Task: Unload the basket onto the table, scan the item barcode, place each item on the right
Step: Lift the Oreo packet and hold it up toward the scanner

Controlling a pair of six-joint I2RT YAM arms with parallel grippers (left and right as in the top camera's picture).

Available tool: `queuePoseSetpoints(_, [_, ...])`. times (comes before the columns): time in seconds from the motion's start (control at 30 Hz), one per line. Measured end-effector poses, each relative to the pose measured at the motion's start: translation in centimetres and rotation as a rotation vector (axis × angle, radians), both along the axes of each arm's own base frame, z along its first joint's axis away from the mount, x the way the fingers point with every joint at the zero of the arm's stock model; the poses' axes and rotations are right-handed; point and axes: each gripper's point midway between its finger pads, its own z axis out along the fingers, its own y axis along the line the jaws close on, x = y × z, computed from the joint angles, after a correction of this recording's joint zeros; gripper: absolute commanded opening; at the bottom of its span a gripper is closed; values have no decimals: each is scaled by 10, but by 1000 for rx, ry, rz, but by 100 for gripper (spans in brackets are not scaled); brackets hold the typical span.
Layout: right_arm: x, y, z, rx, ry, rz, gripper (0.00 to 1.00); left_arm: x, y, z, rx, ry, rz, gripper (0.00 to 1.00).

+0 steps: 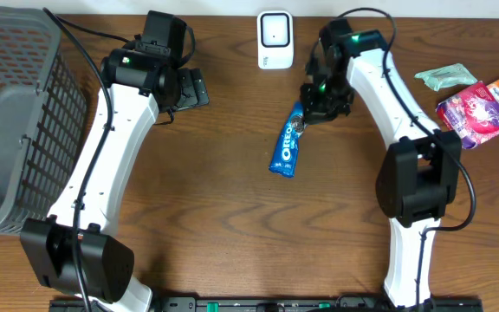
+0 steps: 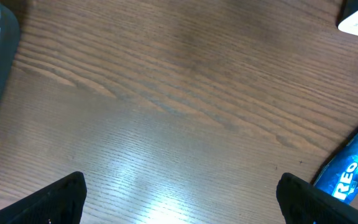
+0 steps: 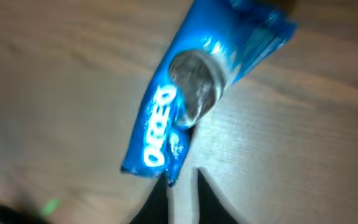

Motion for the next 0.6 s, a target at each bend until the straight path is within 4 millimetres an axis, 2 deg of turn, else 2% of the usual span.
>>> queuePoseSetpoints(0.17, [-17,18,-1,-27,20,82,1,0,0,0,0,0,0,98])
queuePoseSetpoints(0.37, [-38,30,-9,-182,24,136,1,0,0,0,0,0,0,98])
queuePoseSetpoints(0.47, [-42,38,-22,-226,2,154,1,0,0,0,0,0,0,98])
queuePoseSetpoints(0.6, [-50,48,-52,-252,-14,157,1,0,0,0,0,0,0,98])
